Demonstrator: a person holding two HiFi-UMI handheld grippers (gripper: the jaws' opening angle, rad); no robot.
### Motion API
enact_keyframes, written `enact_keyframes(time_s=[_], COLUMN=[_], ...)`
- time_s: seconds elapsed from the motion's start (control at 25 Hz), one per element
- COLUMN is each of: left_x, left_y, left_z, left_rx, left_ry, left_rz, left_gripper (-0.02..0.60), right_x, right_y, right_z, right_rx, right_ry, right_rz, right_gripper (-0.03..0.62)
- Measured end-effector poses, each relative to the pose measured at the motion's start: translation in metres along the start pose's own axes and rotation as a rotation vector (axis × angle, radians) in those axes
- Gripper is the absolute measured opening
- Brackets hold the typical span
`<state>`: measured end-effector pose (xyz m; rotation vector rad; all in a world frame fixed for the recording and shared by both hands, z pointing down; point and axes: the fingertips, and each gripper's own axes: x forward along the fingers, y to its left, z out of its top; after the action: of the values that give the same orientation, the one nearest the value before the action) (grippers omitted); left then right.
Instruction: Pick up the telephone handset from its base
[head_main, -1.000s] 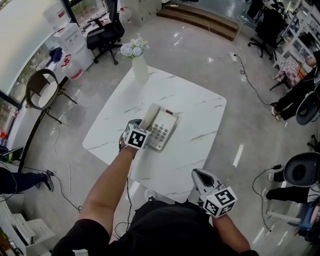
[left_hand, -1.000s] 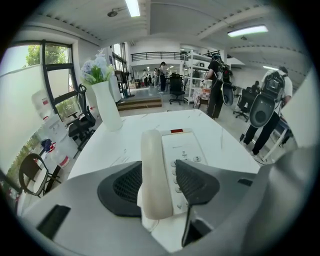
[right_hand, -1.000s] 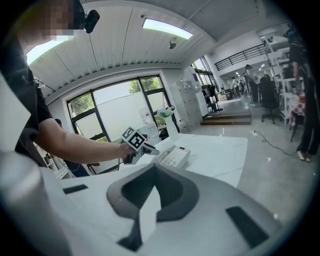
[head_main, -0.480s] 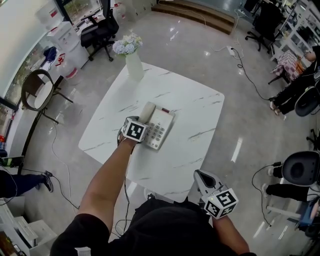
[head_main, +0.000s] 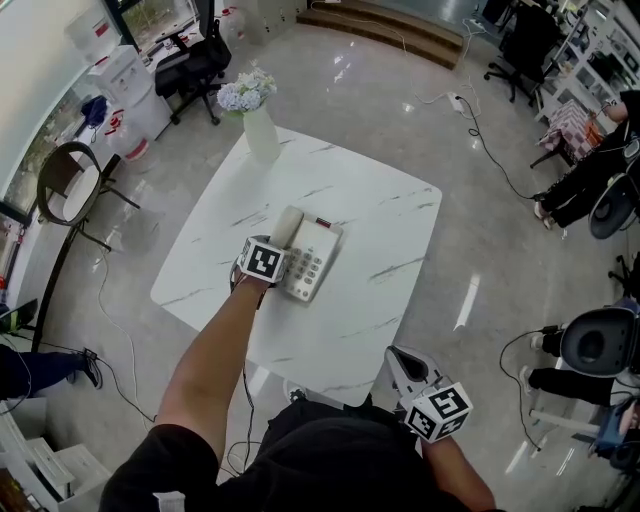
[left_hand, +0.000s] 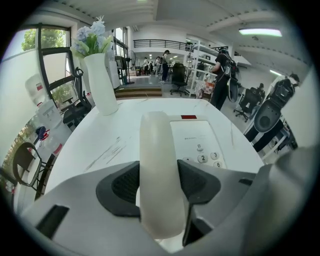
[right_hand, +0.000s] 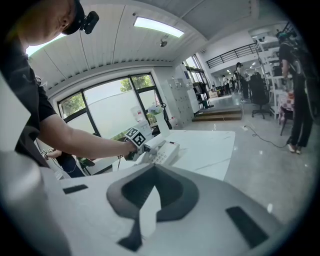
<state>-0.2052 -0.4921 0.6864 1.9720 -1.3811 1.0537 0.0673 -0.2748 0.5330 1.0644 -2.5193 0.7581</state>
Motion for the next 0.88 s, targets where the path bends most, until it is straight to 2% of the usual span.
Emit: enact_keyframes(time_s=[0.2, 0.44, 0.6, 0.72, 0.88], left_x=[0.003, -0.005, -0.024, -0.033, -0.066], left_y=[-0.005, -0.005, -0.004, -0.002, -0.005], left_z=[-0.006, -0.006, -0.009, -0.014, -0.016], left_rx=[-0.052, -0.053, -0.022, 0.001, -0.006], left_ry=[0.009, 0.022, 0.037, 0.011, -0.029], left_rz=[-0.057, -0.037, -0.024, -0.025, -0.019], left_gripper=[0.221, 0.216, 0.215, 0.215, 0.215], right_x=[-0.006, -0.012, -0.014, -0.011, -0.007], right_y=[-0.001, 0.004, 0.010, 0.018, 0.029], right_z=[-0.004, -0.003, -0.003, -0.001, 0.004], right_rx=[-0.002, -0.010, -0.018, -0.031, -0.042], right_ry=[0.003, -0.008, -0.017, -0.026, -0.041], right_rz=[-0.015, -0.021, -0.017, 0.001, 0.036], right_gripper=[0.002, 0.002, 0.002, 0.002, 0.002])
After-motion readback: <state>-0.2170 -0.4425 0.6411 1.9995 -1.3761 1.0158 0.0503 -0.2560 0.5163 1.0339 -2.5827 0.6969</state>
